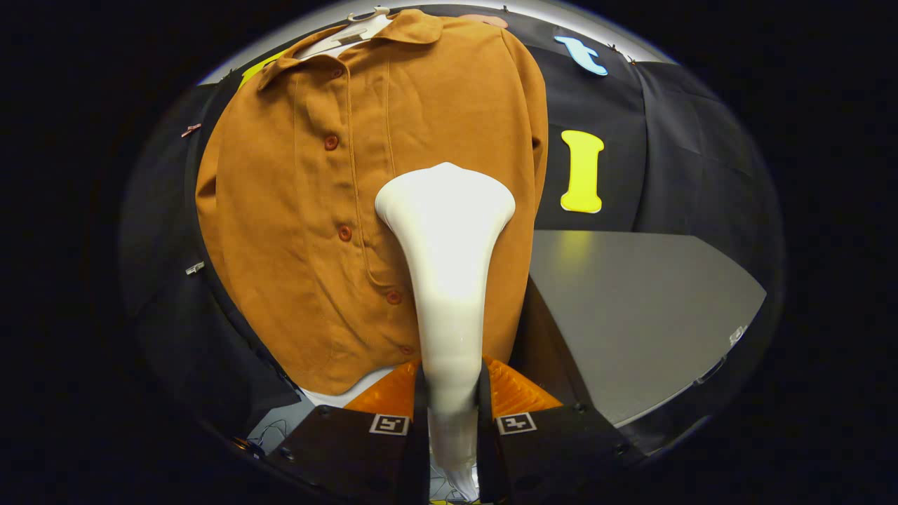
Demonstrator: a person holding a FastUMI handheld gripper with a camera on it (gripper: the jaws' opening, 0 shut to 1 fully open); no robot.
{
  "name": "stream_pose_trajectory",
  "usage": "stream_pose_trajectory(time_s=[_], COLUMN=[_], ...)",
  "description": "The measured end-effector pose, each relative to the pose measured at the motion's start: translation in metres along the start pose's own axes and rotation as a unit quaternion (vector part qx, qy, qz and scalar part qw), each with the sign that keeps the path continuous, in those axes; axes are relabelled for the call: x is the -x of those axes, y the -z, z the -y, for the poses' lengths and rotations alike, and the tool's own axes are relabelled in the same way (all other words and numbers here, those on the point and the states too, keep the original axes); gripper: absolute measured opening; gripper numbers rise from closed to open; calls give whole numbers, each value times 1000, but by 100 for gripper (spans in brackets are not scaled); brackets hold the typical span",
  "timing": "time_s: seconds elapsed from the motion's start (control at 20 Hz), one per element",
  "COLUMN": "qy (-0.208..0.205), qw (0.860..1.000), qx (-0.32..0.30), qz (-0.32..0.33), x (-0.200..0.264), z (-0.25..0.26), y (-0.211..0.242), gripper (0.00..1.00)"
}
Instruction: Iron the clothes twice with a garment steamer, once on the left side and once on the right side.
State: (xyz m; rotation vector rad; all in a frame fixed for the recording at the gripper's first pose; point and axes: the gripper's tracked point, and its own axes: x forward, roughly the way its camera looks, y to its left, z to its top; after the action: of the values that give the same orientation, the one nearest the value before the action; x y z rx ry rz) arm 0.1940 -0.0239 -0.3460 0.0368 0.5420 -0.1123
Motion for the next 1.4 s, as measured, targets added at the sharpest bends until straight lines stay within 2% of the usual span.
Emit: stream_pose_trajectory(time_s=[0.65, 0.85, 1.1, 1.4], qy=[20, 20, 22, 15], qw=[996, 995, 998, 999], qx=[-15, -14, -15, 0], qz=[-89, -94, -49, 29], x=[-2, 11, 40, 86], z=[1, 2, 1, -17], y=[90, 107, 82, 6], gripper=[30, 30, 30, 30])
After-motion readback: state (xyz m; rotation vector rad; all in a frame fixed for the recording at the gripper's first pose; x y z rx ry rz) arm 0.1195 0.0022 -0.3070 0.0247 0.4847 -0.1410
